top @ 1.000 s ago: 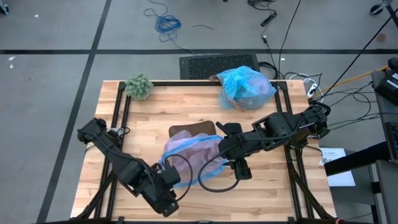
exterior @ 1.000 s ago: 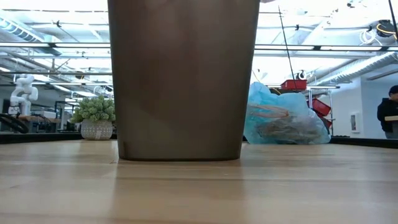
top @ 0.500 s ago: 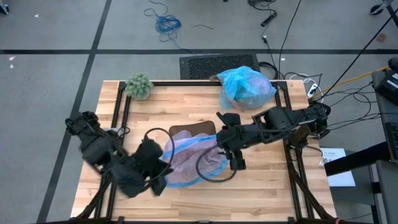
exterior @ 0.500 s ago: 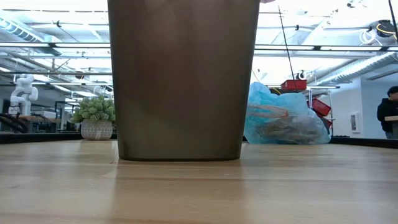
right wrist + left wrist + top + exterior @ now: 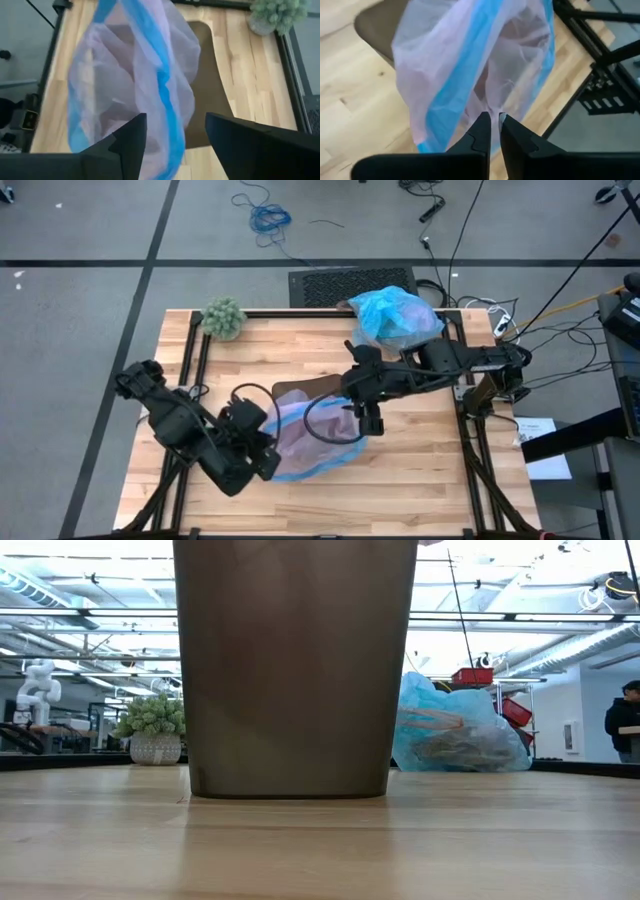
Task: Place trash/remove bag and relplace
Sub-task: Insert the pink trash bag into the trash bin
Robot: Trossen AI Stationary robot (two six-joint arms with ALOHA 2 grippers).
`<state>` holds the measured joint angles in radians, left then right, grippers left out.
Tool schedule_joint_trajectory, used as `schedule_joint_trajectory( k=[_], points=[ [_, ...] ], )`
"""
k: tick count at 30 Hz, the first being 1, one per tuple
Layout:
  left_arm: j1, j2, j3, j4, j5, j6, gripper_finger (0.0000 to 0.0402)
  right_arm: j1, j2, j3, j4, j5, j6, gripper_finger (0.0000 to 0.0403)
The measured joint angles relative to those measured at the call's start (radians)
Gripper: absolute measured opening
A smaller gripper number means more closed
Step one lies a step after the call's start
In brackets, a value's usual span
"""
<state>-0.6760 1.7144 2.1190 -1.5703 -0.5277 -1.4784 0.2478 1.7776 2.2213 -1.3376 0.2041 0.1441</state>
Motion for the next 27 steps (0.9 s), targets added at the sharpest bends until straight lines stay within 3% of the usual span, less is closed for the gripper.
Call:
schedule_joint_trajectory(
  k=[8, 16, 20, 27],
  points=[
    [0.068, -0.003, 0.001, -0.001, -0.048, 0.127, 0.0046, 0.0, 0.004, -0.079, -0.01, -0.004, -0.017, 0.014],
    [0.128, 0.0, -0.02, -0.002, 0.021, 0.202, 0.0005, -0.001, 0.004, -0.093, -0.004, 0.003, -0.016, 0.0063],
    [0.125, 0.003, -0.027, 0.0, 0.041, 0.203, 0.0004, -0.002, 0.004, -0.093, -0.004, 0.008, -0.022, 0.0014],
    [0.091, -0.002, 0.06, 0.017, 0.007, 0.302, 0.0002, -0.003, 0.004, -0.093, 0.002, 0.01, -0.029, 0.0012]
  ],
)
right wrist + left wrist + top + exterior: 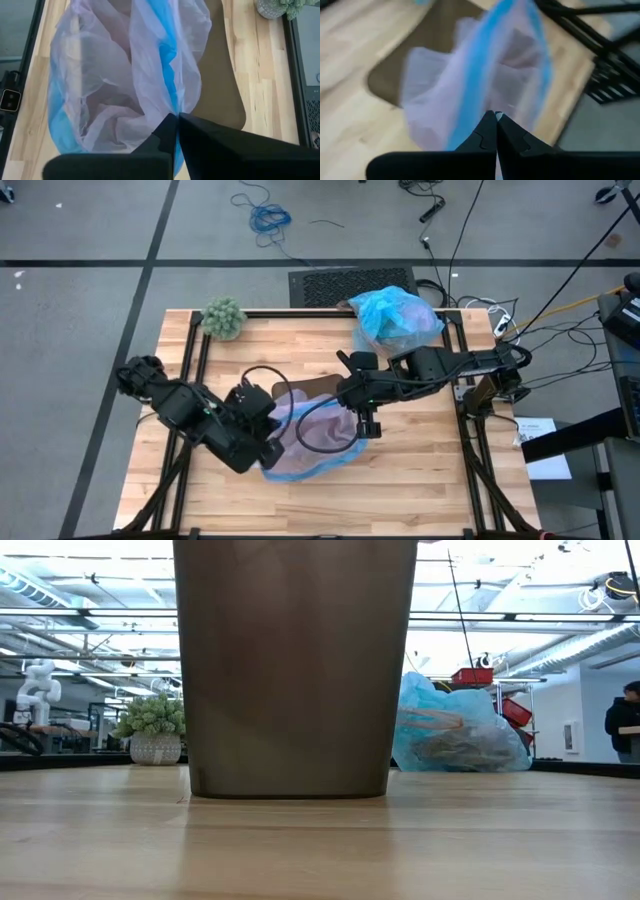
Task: Place trash/remove bag and relplace
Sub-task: Insert the pink trash bag into the trash bin
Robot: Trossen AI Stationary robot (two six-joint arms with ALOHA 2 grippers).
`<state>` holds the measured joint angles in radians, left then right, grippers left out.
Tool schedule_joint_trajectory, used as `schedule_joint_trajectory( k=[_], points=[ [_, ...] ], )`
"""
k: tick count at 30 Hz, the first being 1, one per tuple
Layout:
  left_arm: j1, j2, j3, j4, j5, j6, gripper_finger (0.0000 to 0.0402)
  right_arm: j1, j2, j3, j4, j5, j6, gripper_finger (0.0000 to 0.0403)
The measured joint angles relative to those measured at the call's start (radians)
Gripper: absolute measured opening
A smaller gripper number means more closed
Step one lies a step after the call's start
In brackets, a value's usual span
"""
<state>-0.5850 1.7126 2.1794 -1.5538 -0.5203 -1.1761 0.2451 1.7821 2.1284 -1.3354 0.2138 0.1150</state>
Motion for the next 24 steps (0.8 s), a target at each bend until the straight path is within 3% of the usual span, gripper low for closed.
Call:
schedule_joint_trajectory(
  k=[6, 13, 24],
  points=[
    [0.004, 0.001, 0.018, 0.106, 0.149, 0.23, 0.0023, -0.009, 0.0, 0.0, 0.0, 0.0, 0.0, 0.0005],
    [0.065, 0.001, 0.018, -0.002, 0.133, 0.271, 0.0057, -0.017, 0.0, 0.0, 0.0, -0.001, -0.004, 0.0002],
    [0.087, 0.065, 0.018, -0.016, 0.215, 0.374, 0.0114, -0.017, 0.0, 0.0, -0.001, -0.001, -0.004, 0.0002]
  ],
)
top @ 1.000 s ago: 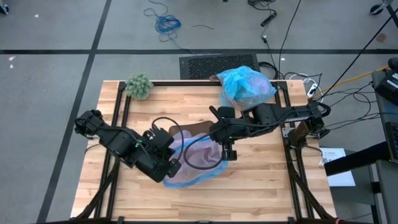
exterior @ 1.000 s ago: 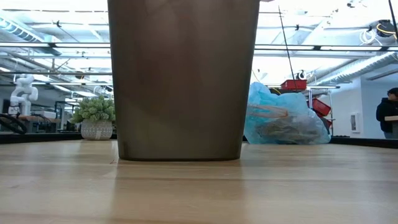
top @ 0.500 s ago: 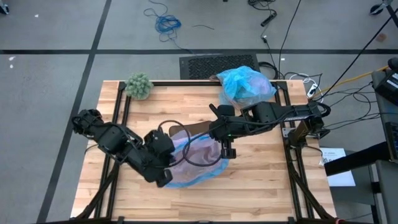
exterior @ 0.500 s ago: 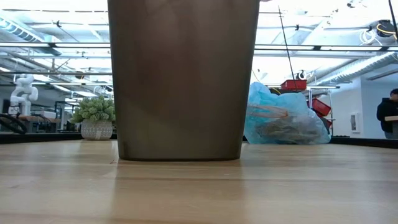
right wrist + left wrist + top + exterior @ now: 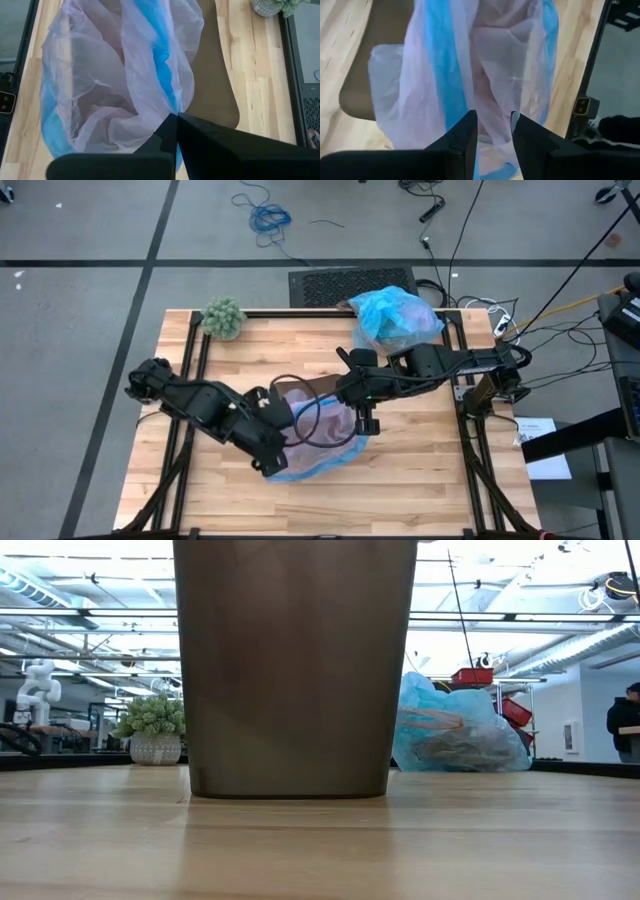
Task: Place trash/remove bag and relplace
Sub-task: Insert the pink trash bag into the trash bin
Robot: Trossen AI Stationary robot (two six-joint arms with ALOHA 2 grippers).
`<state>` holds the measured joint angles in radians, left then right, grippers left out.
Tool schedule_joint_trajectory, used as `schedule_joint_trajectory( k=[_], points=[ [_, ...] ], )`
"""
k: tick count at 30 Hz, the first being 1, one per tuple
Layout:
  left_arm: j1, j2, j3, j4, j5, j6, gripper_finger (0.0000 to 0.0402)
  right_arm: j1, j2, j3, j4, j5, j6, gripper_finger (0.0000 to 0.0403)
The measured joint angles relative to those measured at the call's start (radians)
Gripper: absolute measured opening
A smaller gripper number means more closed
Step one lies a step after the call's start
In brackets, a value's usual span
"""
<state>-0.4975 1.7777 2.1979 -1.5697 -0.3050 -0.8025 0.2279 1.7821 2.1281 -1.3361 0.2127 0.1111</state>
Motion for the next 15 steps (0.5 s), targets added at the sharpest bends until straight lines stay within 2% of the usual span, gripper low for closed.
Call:
schedule_joint_trajectory(
  k=[6, 12, 15],
  points=[
    [0.038, 0.009, 0.0, 0.0, -0.066, -0.032, 0.0106, 0.0, 0.0, 0.0, 0.0, 0.0, 0.0, 0.0002],
    [0.083, 0.009, 0.0, -0.001, -0.061, -0.054, 0.0013, 0.0, 0.0, 0.0, -0.001, 0.0, 0.0, 0.0002],
    [0.09, 0.008, 0.0, -0.001, -0.058, -0.047, 0.0003, 0.0, 0.0, 0.0, -0.006, 0.0, 0.0, 0.0002]
  ],
)
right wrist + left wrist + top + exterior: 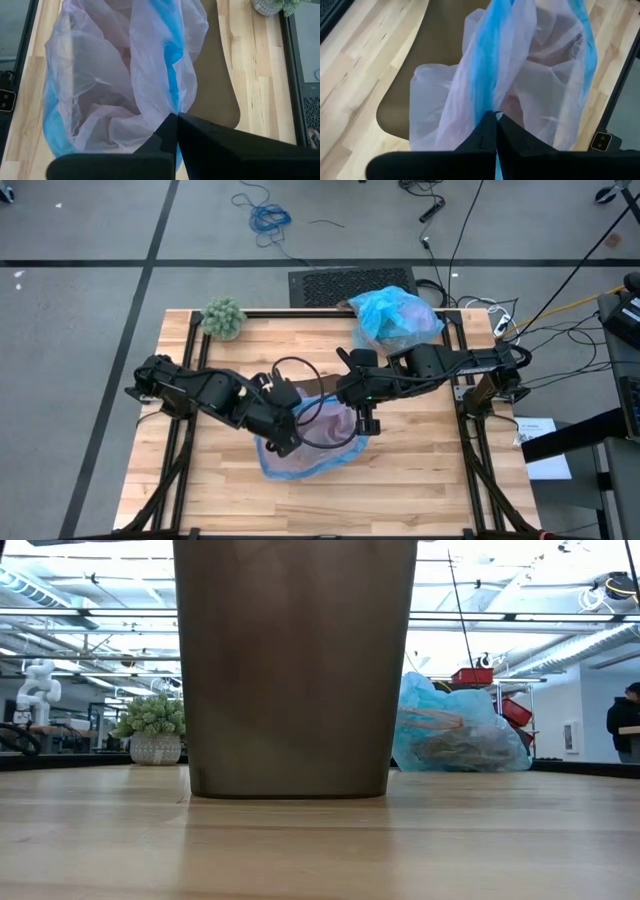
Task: Place trash/remove bag and relplace
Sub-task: Insert the pink trash bag into the trash bin
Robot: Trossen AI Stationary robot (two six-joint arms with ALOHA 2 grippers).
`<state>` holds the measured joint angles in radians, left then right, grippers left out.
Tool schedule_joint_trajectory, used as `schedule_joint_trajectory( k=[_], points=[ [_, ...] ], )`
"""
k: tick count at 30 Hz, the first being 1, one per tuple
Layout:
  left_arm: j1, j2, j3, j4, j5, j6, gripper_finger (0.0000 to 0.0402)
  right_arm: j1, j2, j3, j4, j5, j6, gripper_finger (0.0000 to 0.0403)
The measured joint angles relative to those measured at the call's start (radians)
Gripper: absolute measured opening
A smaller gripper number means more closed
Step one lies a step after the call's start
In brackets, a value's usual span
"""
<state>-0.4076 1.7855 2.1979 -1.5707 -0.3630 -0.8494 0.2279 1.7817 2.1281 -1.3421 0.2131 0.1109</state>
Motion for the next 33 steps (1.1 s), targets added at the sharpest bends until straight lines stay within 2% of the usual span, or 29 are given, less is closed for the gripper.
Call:
schedule_joint_trajectory(
  k=[10, 17, 23, 33],
  points=[
    [0.017, -0.001, 0.0, 0.0, -0.031, 0.045, 0.0001, 0.0, -0.003, 0.0, -0.021, 0.004, -0.018, 0.0002],
    [0.086, -0.03, 0.0, 0.0, -0.096, 0.045, 0.0001, -0.011, -0.034, 0.0, -0.022, 0.075, 0.004, 0.0],
    [0.172, -0.033, -0.001, 0.0, -0.106, 0.04, 0.0, -0.075, -0.026, 0.0, -0.023, 0.079, 0.066, 0.0],
    [0.204, -0.053, -0.173, 0.001, -0.064, -0.088, 0.0, -0.154, 0.027, -0.009, -0.037, 0.078, 0.084, 0.0]
  ],
)
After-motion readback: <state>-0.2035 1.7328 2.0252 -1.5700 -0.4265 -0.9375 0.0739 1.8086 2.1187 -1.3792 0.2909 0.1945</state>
